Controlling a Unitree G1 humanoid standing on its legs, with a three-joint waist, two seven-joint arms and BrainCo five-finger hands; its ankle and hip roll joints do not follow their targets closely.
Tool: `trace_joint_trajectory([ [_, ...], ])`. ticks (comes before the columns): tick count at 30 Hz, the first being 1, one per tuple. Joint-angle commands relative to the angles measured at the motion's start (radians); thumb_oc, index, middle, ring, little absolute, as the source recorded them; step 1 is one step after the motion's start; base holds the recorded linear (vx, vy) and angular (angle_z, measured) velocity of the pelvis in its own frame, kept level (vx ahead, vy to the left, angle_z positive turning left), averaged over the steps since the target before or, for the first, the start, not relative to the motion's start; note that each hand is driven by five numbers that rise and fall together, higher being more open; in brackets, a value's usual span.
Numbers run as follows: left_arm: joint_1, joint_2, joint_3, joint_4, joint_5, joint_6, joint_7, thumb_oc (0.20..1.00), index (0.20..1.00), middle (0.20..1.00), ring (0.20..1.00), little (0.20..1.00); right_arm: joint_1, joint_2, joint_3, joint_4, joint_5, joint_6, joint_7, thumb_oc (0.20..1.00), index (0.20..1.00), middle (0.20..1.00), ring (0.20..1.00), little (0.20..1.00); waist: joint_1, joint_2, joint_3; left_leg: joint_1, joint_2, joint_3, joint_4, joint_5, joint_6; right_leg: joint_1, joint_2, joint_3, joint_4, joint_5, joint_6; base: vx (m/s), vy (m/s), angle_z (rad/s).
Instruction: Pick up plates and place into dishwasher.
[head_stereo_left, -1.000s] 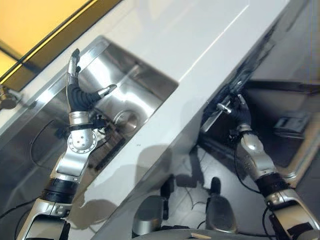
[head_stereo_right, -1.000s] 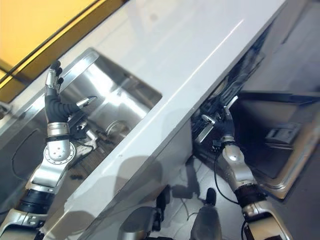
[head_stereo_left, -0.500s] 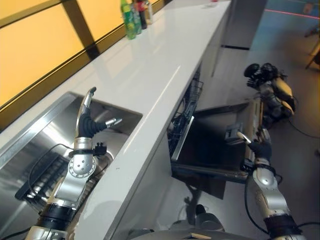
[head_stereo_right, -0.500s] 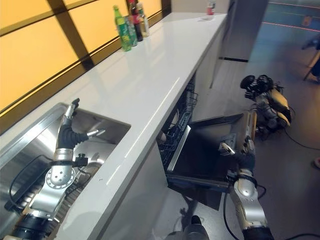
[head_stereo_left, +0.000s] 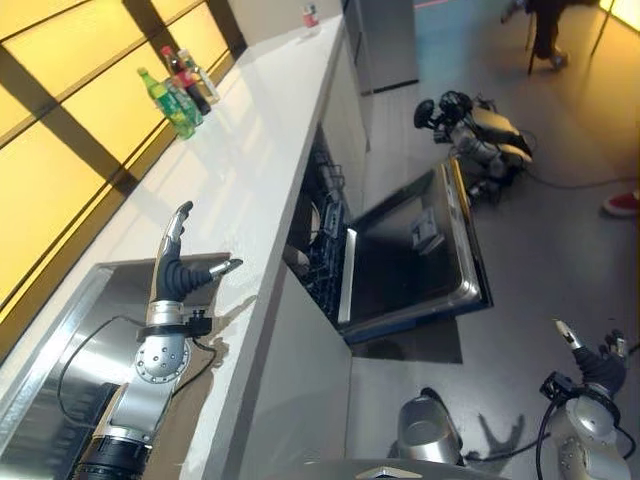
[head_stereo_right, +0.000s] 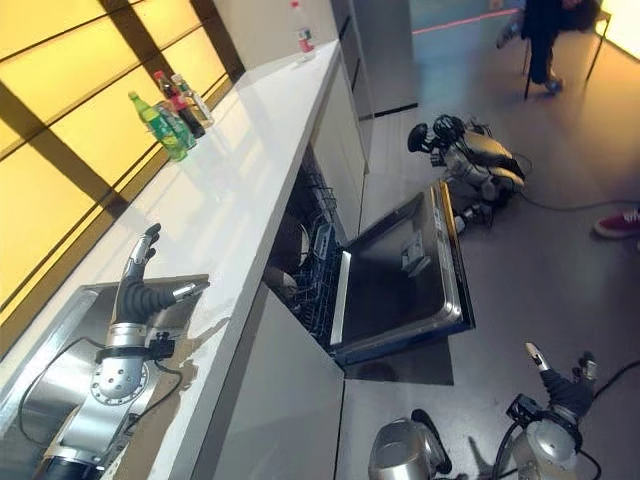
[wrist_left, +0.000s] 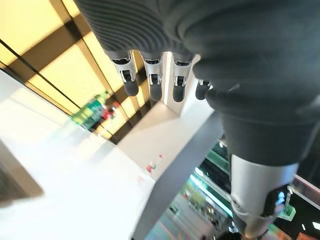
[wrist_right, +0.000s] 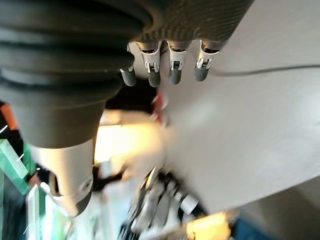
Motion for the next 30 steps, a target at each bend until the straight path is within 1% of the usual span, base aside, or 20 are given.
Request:
trace_joint_trajectory([
  [1, -0.037, 0.001, -0.023, -0.014, -0.037, -0.019, 0.044, 1.0, 1.0, 1.0, 1.0, 1.0, -0.025, -0.061, -0.018, 0.001, 0.097, -0.11, 0.065, 1.0, 1.0, 1.0, 1.0, 1.0, -0.022, 0.01, -0.02, -0.185, -0.005, -0.008, 0.349, -0.154, 0.068, -0.042, -0.126, 0.017, -0.004, 0.015, 0.034, -0.07, 0.121, 0.02],
  [2, -0.043, 0.0, -0.031, -0.014, -0.038, -0.017, 0.051, 1.0, 1.0, 1.0, 1.0, 1.0, -0.037, -0.067, -0.014, 0.014, 0.12, -0.12, 0.089, 1.0, 1.0, 1.0, 1.0, 1.0, -0.021, 0.019, -0.011, -0.198, -0.011, -0.006, 0.361, -0.159, 0.069, -0.058, -0.135, 0.018, 0.007, 0.014, 0.036, -0.15, 0.125, 0.01],
  [3, -0.062, -0.004, -0.054, -0.014, -0.035, -0.016, 0.079, 1.0, 1.0, 1.0, 1.0, 1.0, -0.068, -0.076, 0.003, 0.024, 0.173, -0.142, 0.108, 1.0, 1.0, 1.0, 1.0, 1.0, -0.022, 0.034, 0.013, -0.227, -0.015, -0.002, 0.379, -0.158, 0.068, -0.092, -0.146, 0.02, 0.025, 0.019, 0.036, -0.24, 0.13, -0.07],
  [6, -0.115, -0.01, -0.094, -0.002, -0.041, -0.017, 0.125, 1.0, 1.0, 1.0, 1.0, 1.0, -0.154, -0.115, 0.03, 0.079, 0.225, -0.175, 0.155, 1.0, 1.0, 1.0, 1.0, 1.0, -0.016, 0.078, 0.063, -0.279, -0.014, 0.023, 0.399, -0.153, 0.054, -0.146, -0.178, 0.008, 0.036, 0.031, 0.038, -0.21, 0.099, -0.28],
  [7, -0.118, -0.01, -0.096, -0.002, -0.041, -0.016, 0.128, 1.0, 1.0, 1.0, 1.0, 1.0, -0.163, -0.119, 0.033, 0.083, 0.238, -0.178, 0.166, 1.0, 1.0, 1.0, 1.0, 1.0, -0.014, 0.08, 0.065, -0.285, -0.015, 0.026, 0.396, -0.146, 0.052, -0.152, -0.18, 0.009, 0.029, 0.039, 0.037, -0.15, 0.044, -0.36],
  [8, -0.13, -0.008, -0.111, -0.002, -0.04, -0.019, 0.155, 1.0, 1.0, 1.0, 1.0, 1.0, -0.199, -0.135, 0.04, 0.096, 0.269, -0.183, 0.188, 1.0, 1.0, 1.0, 1.0, 1.0, -0.012, 0.09, 0.082, -0.302, -0.013, 0.034, 0.397, -0.142, 0.047, -0.17, -0.185, 0.007, 0.03, 0.04, 0.038, -0.3, 0.053, -0.35],
  [9, -0.168, -0.008, -0.137, 0.004, -0.034, -0.025, 0.216, 1.0, 1.0, 1.0, 1.0, 1.0, -0.285, -0.171, 0.045, 0.134, 0.299, -0.184, 0.227, 1.0, 1.0, 1.0, 1.0, 1.0, -0.013, 0.111, 0.123, -0.342, -0.006, 0.054, 0.409, -0.142, 0.035, -0.219, -0.201, -0.005, 0.035, 0.034, 0.04, -0.36, 0.057, -0.34],
  [12, -0.232, -0.003, -0.169, 0.008, -0.025, -0.014, 0.298, 1.0, 1.0, 1.0, 1.0, 1.0, -0.443, -0.243, 0.069, 0.198, 0.346, -0.159, 0.273, 1.0, 1.0, 1.0, 1.0, 1.0, -0.009, 0.139, 0.171, -0.422, 0.006, 0.069, 0.427, -0.141, 0.017, -0.309, -0.197, 0.0, 0.049, 0.019, 0.038, -0.4, -0.001, -0.39],
  [13, -0.279, 0.004, -0.187, 0.009, -0.025, -0.005, 0.344, 1.0, 1.0, 1.0, 1.0, 1.0, -0.556, -0.269, 0.097, 0.228, 0.364, -0.149, 0.279, 1.0, 1.0, 1.0, 1.0, 1.0, -0.009, 0.151, 0.205, -0.472, 0.012, 0.071, 0.436, -0.141, 0.006, -0.365, -0.188, 0.0, 0.063, 0.006, 0.03, -0.37, -0.061, 0.05],
  [15, -0.322, 0.01, -0.202, 0.011, -0.03, 0.012, 0.372, 1.0, 1.0, 1.0, 1.0, 1.0, -0.658, -0.296, 0.135, 0.256, 0.375, -0.136, 0.276, 1.0, 1.0, 1.0, 1.0, 1.0, -0.003, 0.162, 0.217, -0.524, 0.019, 0.072, 0.449, -0.141, -0.004, -0.422, -0.178, 0.001, 0.085, -0.008, 0.018, -0.26, -0.096, 0.11],
  [16, -0.342, 0.014, -0.215, 0.007, -0.026, 0.021, 0.389, 1.0, 1.0, 1.0, 1.0, 1.0, -0.724, -0.315, 0.151, 0.283, 0.409, -0.127, 0.306, 1.0, 1.0, 1.0, 1.0, 1.0, 0.005, 0.17, 0.217, -0.563, 0.021, 0.067, 0.451, -0.138, -0.012, -0.469, -0.165, 0.004, 0.106, -0.02, 0.006, -0.18, -0.134, -0.17],
  [18, -0.352, 0.024, -0.216, -0.008, -0.028, 0.033, 0.395, 1.0, 1.0, 1.0, 1.0, 1.0, -0.764, -0.325, 0.164, 0.306, 0.422, -0.118, 0.343, 1.0, 1.0, 1.0, 1.0, 1.0, 0.016, 0.176, 0.217, -0.607, 0.023, 0.058, 0.459, -0.133, -0.02, -0.519, -0.149, 0.007, 0.139, -0.035, -0.007, -0.07, -0.133, -0.42],
  [19, -0.352, 0.028, -0.22, -0.023, -0.026, 0.036, 0.407, 1.0, 1.0, 1.0, 1.0, 1.0, -0.799, -0.345, 0.178, 0.315, 0.432, -0.104, 0.353, 1.0, 1.0, 1.0, 1.0, 1.0, 0.026, 0.178, 0.217, -0.635, 0.021, 0.047, 0.456, -0.125, -0.023, -0.553, -0.139, 0.005, 0.156, -0.042, -0.019, -0.02, -0.133, 0.05],
  [21, -0.351, 0.037, -0.216, -0.041, -0.028, 0.046, 0.416, 1.0, 1.0, 1.0, 1.0, 1.0, -0.838, -0.362, 0.196, 0.331, 0.447, -0.102, 0.38, 1.0, 1.0, 1.0, 1.0, 1.0, 0.038, 0.181, 0.217, -0.672, 0.02, 0.033, 0.455, -0.115, -0.025, -0.592, -0.126, 0.003, 0.176, -0.049, -0.033, 0.0, -0.164, 0.44],
  [23, -0.35, 0.061, -0.207, -0.068, -0.033, 0.049, 0.421, 1.0, 1.0, 1.0, 1.0, 1.0, -0.871, -0.355, 0.212, 0.343, 0.47, -0.119, 0.426, 1.0, 1.0, 1.0, 1.0, 1.0, 0.056, 0.178, 0.217, -0.722, 0.024, 0.01, 0.45, -0.099, -0.025, -0.64, -0.105, -0.009, 0.201, -0.06, -0.052, -0.02, -0.2, 0.18],
  [24, -0.35, 0.064, -0.203, -0.073, -0.035, 0.054, 0.42, 1.0, 1.0, 1.0, 1.0, 1.0, -0.879, -0.352, 0.216, 0.345, 0.479, -0.115, 0.443, 1.0, 1.0, 1.0, 1.0, 1.0, 0.059, 0.178, 0.217, -0.732, 0.025, 0.005, 0.45, -0.096, -0.025, -0.647, -0.102, -0.012, 0.205, -0.062, -0.055, -0.01, -0.234, 0.19],
  [25, -0.353, 0.081, -0.201, -0.08, -0.042, 0.053, 0.418, 1.0, 1.0, 1.0, 1.0, 1.0, -0.899, -0.342, 0.229, 0.347, 0.494, -0.104, 0.468, 1.0, 1.0, 1.0, 1.0, 1.0, 0.073, 0.172, 0.217, -0.761, 0.03, -0.01, 0.453, -0.088, -0.026, -0.669, -0.091, -0.021, 0.223, -0.069, -0.064, 0.0, -0.218, 0.14],
  [27, -0.359, 0.101, -0.191, -0.088, -0.053, 0.059, 0.407, 1.0, 1.0, 1.0, 1.0, 1.0, -0.928, -0.336, 0.246, 0.349, 0.477, -0.078, 0.486, 1.0, 1.0, 1.0, 1.0, 1.0, 0.088, 0.165, 0.217, -0.796, 0.035, -0.03, 0.461, -0.078, -0.027, -0.693, -0.078, -0.033, 0.242, -0.075, -0.073, 0.0, -0.264, 0.05],
  [28, -0.369, 0.116, -0.185, -0.102, -0.06, 0.073, 0.397, 1.0, 1.0, 1.0, 1.0, 1.0, -0.952, -0.329, 0.266, 0.343, 0.484, -0.067, 0.507, 1.0, 1.0, 1.0, 1.0, 1.0, 0.103, 0.158, 0.217, -0.825, 0.035, -0.047, 0.464, -0.068, -0.026, -0.711, -0.067, -0.044, 0.25, -0.077, -0.08, 0.01, -0.272, 0.06],
  [30, -0.389, 0.139, -0.176, -0.112, -0.071, 0.09, 0.383, 1.0, 1.0, 1.0, 1.0, 1.0, -0.984, -0.306, 0.297, 0.326, 0.486, -0.064, 0.538, 1.0, 1.0, 1.0, 1.0, 1.0, 0.123, 0.146, 0.217, -0.866, 0.036, -0.075, 0.47, -0.051, -0.025, -0.735, -0.054, -0.061, 0.254, -0.074, -0.09, 0.01, -0.265, 0.16],
])
